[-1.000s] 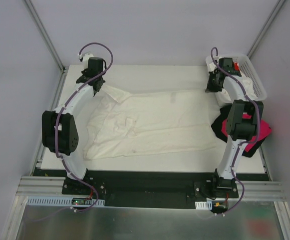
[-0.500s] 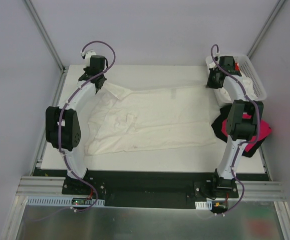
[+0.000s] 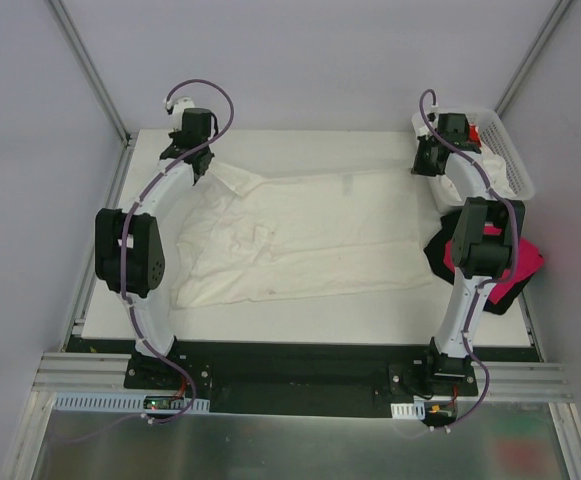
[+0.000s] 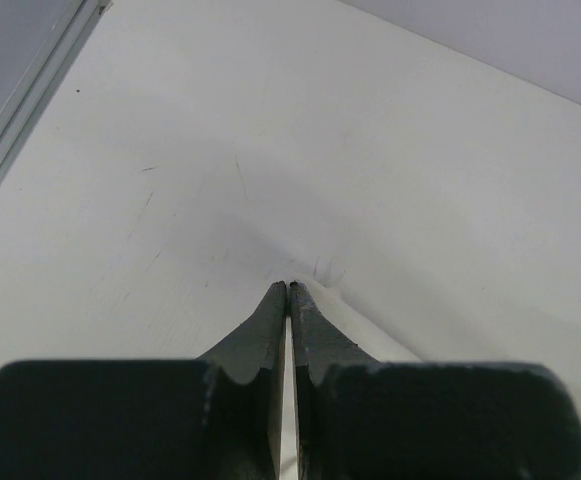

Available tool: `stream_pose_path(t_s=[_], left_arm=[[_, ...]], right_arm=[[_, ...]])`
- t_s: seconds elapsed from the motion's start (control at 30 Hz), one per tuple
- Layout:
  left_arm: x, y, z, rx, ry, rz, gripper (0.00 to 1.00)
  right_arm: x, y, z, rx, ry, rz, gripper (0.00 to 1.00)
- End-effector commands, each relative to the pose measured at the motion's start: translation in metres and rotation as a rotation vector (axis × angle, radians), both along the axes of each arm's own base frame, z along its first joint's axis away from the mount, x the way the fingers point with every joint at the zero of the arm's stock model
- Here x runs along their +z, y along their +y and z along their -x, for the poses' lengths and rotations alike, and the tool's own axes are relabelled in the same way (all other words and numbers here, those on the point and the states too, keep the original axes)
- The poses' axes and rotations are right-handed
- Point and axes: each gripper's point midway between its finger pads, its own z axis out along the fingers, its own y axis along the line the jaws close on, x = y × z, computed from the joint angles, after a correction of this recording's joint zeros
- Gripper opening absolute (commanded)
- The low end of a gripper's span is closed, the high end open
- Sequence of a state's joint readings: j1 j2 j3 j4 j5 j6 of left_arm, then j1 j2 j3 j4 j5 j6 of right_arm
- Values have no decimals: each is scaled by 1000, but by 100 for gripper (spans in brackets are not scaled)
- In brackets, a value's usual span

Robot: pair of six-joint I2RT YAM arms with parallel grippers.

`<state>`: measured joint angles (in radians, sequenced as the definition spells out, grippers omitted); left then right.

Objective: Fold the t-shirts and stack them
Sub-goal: Fold the other side of the tshirt into a rectangle

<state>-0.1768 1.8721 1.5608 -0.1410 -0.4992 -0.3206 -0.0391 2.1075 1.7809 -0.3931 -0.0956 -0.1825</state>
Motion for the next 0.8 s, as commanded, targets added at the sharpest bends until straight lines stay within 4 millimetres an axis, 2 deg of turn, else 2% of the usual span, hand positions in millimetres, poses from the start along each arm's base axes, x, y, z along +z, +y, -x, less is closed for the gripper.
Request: stream_pose_path(t_s=[0.0, 0.43, 0.6, 0.73, 0.77], left_arm=[[24, 9, -18, 24, -80, -39, 0], [33, 3, -38, -8, -108, -44, 0], [33, 4, -33, -8, -103, -45, 0], [35, 6, -22, -3, -101, -39, 0], [35, 6, -19, -3, -101, -37, 0]], right_arm=[[39, -4, -29, 11, -159, 25, 1], [34, -2, -39, 25, -180, 22, 1], [28, -2, -34, 27, -167, 28, 1], [27, -2, -25, 26, -162, 24, 1], [33, -2, -24, 23, -175, 21, 1]])
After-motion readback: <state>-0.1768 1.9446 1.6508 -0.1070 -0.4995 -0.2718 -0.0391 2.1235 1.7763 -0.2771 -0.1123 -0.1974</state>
